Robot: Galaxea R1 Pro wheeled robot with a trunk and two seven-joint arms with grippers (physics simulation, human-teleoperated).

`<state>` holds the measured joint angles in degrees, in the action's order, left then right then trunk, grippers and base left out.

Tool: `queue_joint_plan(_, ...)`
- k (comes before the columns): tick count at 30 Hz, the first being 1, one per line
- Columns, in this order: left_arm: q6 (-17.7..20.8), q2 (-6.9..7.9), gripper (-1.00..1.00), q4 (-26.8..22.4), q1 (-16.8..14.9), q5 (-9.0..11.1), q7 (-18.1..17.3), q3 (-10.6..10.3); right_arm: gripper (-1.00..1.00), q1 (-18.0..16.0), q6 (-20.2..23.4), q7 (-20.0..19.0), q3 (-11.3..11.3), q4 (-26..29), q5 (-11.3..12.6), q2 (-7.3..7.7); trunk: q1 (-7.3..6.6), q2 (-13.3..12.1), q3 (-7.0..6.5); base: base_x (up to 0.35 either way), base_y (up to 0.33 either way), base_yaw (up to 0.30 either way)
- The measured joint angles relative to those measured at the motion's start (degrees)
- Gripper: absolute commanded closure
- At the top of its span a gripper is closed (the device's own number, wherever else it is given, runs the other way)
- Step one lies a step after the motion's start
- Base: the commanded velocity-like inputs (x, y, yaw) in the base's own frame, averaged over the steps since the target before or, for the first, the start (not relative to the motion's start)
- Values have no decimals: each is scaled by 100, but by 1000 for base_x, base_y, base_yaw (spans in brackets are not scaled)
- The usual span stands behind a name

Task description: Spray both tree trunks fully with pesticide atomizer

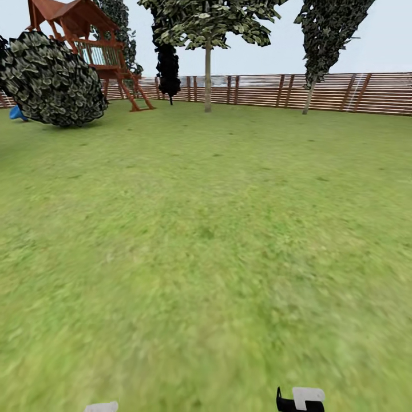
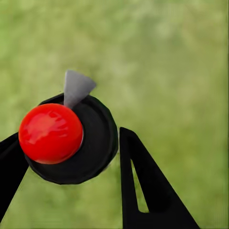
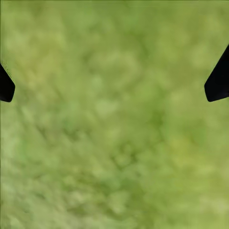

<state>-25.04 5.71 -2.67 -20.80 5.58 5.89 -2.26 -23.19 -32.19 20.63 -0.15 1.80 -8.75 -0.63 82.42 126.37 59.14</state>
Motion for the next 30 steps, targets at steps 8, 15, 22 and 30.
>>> queue_joint_plan(8,-1,2,100,-5,0,0,1,1,-100,0,7,-4,15,-8,-16,6,0,0,0,338,0,-1)
queue_joint_plan(15,1,8,100,-5,-1,0,2,5,-100,-1,1,1,16,1,-15,6,0,0,0,338,0,-48)
queue_joint_plan(22,1,9,100,-4,0,0,2,4,-100,1,2,1,16,1,-10,3,0,0,0,338,0,-158)
queue_joint_plan(30,1,9,100,-6,0,0,2,0,-100,1,2,1,16,-8,-14,3,0,0,0,338,0,-5)
